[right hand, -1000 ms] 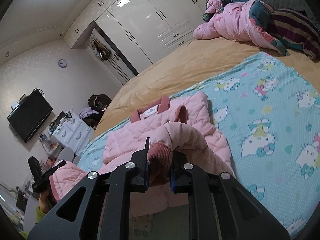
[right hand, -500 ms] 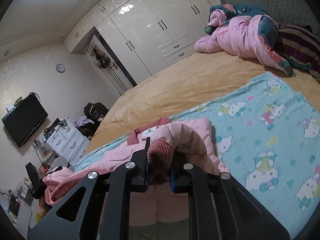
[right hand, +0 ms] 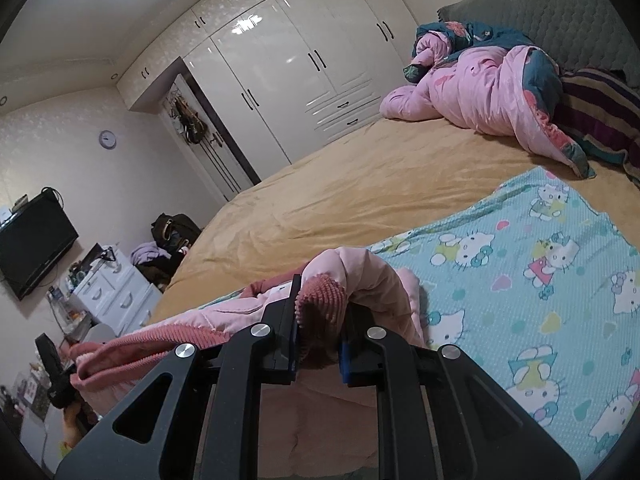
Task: Fold large clothes
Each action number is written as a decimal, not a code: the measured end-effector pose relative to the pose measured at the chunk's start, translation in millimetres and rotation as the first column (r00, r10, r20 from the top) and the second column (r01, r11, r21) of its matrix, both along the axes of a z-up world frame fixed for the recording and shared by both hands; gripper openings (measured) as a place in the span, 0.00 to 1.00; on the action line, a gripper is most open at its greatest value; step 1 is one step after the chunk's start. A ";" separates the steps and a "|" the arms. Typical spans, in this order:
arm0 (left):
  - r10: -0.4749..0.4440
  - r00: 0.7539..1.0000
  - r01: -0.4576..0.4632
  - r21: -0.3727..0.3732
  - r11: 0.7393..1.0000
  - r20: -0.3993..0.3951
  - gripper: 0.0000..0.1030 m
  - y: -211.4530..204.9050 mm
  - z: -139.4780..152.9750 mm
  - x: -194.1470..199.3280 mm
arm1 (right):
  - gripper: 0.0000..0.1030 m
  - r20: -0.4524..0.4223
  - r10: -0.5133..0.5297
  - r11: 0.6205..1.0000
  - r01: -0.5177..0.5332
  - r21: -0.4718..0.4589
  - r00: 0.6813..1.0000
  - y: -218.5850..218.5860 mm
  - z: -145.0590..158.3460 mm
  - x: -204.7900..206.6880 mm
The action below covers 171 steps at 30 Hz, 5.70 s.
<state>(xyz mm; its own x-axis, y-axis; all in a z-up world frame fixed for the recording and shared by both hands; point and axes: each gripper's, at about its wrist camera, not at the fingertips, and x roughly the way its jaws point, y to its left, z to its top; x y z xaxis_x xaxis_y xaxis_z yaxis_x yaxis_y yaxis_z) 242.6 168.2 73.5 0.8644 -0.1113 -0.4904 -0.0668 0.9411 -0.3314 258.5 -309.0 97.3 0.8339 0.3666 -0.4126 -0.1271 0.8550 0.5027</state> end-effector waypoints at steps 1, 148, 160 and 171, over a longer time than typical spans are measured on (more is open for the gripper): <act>0.001 1.000 -0.001 0.004 1.000 0.000 0.14 -0.3 -0.1 3.7 | 0.13 -0.002 -0.002 1.000 0.002 0.003 1.000 -1.0 -1.0 2.8; 0.027 0.946 0.038 0.194 0.980 -0.323 0.12 47.3 -124.9 181.9 | 0.17 -0.337 -0.091 0.977 0.019 -0.212 0.937 1.1 -160.3 193.3; 0.091 0.924 0.001 0.239 0.971 -0.372 0.37 45.6 -150.8 177.7 | 0.56 -0.453 -0.117 0.990 0.069 -0.121 0.884 -13.8 -196.8 185.8; 0.150 0.910 -0.039 0.281 0.959 -0.386 0.91 54.6 -125.4 136.9 | 0.96 -0.360 -0.082 0.992 0.041 -0.121 0.929 -28.9 -140.5 128.0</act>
